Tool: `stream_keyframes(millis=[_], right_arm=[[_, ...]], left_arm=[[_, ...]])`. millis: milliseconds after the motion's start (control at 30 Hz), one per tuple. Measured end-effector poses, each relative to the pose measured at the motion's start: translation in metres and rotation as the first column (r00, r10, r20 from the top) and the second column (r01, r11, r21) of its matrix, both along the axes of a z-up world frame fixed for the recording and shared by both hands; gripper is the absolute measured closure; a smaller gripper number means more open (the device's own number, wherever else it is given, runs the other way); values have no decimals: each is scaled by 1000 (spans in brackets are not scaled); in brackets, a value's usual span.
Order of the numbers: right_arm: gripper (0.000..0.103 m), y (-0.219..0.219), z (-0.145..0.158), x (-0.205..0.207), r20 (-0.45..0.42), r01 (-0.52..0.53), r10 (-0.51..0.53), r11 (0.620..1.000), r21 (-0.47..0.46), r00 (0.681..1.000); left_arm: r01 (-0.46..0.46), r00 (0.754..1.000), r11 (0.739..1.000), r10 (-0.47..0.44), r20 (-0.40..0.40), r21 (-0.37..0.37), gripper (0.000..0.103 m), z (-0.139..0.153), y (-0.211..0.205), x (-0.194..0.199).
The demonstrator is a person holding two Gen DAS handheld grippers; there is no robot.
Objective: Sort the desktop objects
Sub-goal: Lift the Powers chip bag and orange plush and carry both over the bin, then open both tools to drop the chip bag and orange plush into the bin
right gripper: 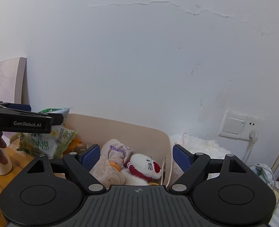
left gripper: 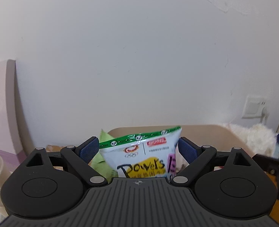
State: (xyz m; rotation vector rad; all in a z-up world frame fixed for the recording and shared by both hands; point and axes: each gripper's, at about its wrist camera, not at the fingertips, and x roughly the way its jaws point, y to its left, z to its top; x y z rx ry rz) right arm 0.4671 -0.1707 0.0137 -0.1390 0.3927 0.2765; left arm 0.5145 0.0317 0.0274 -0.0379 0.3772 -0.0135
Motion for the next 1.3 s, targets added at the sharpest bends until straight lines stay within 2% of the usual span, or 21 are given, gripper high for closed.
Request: stream_keyframes(millis=[233,533,767,1000,1067,1100,1200,1300], right_arm=[[17,-2,0,-2,-2,-2,2,1000,-1,1000],[17,-20,-6,-23,-12,12,-12,1000,28,1000],[17,-46,-23,-45,-63,33,-30,998,56,998],[15,-66,-44,-69,-109,48,-44,998,37,993],[2,-70,-49,-76,-115,48,-45,999,19,992],[0,-72,-51,-79,-115,45,-43,999,14,992],[0,-79,-59,-85,-133,41,-41,999,-3,990],[0,-84,-69,-87,-168,37,-38,999,-8,985]], left_arm=[[7,1000,1000,-7,-6,-19,11,-5,-8,11],[30,999,999,-30,19,-24,11,0,-8,-27],[39,999,998,-39,7,-41,11,-15,-14,-69],[60,996,995,-66,-67,-85,11,-25,-34,-121],[68,992,994,-77,-98,-90,11,-34,-41,-143],[68,990,993,-79,-117,-94,11,-39,-43,-147],[71,981,993,-88,-171,-99,11,-54,-48,-158],[72,977,995,-84,-196,-70,11,-68,-57,-171]])
